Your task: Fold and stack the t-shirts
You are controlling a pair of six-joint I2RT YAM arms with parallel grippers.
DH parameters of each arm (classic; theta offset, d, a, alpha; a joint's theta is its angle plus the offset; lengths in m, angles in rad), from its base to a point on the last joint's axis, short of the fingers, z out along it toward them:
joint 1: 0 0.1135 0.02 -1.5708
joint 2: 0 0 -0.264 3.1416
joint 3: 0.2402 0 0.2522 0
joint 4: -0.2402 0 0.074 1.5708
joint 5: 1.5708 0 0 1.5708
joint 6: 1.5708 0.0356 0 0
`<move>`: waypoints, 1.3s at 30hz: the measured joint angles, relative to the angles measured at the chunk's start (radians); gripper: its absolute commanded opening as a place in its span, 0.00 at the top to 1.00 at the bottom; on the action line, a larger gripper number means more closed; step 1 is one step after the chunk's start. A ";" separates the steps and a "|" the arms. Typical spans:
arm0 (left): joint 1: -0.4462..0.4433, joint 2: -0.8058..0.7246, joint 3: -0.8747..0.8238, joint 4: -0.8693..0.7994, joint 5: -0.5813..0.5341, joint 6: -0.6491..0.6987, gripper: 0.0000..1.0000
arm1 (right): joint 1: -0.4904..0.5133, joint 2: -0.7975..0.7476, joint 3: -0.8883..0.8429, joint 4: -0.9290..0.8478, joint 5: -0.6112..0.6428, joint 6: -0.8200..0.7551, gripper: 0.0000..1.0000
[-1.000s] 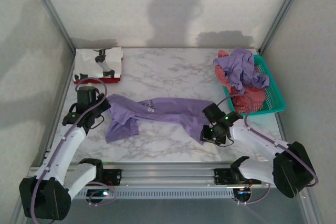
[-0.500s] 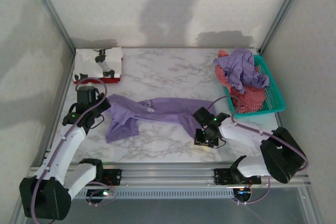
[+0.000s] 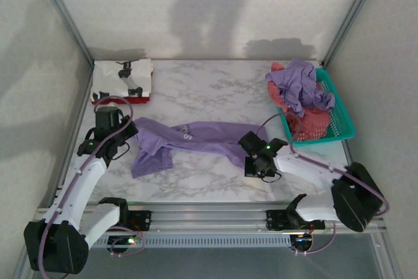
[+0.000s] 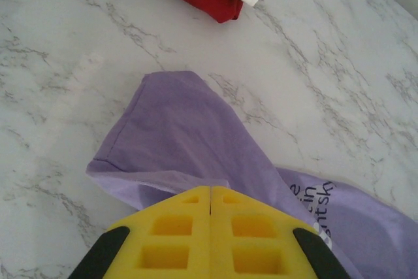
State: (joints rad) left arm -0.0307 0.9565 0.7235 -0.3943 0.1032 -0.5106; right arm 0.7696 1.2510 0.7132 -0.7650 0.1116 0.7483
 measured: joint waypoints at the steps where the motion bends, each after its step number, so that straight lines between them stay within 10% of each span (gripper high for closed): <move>1: 0.000 0.001 0.023 -0.011 0.006 0.002 1.00 | 0.000 -0.042 0.027 -0.027 0.020 -0.006 1.00; 9: 0.000 0.003 0.280 -0.013 0.054 -0.016 1.00 | 0.000 -0.257 0.333 -0.153 0.213 -0.149 1.00; 23: 0.000 0.108 0.785 -0.046 0.043 0.053 1.00 | -0.006 -0.100 0.945 -0.196 0.464 -0.474 1.00; 39: -0.001 0.123 1.026 0.024 0.074 0.171 1.00 | -0.006 -0.132 1.137 -0.167 0.452 -0.605 1.00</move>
State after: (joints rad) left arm -0.0319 1.0794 1.7496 -0.3702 0.1776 -0.3393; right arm 0.7635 1.1187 1.8500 -0.9321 0.5632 0.1429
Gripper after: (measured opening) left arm 0.035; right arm 0.057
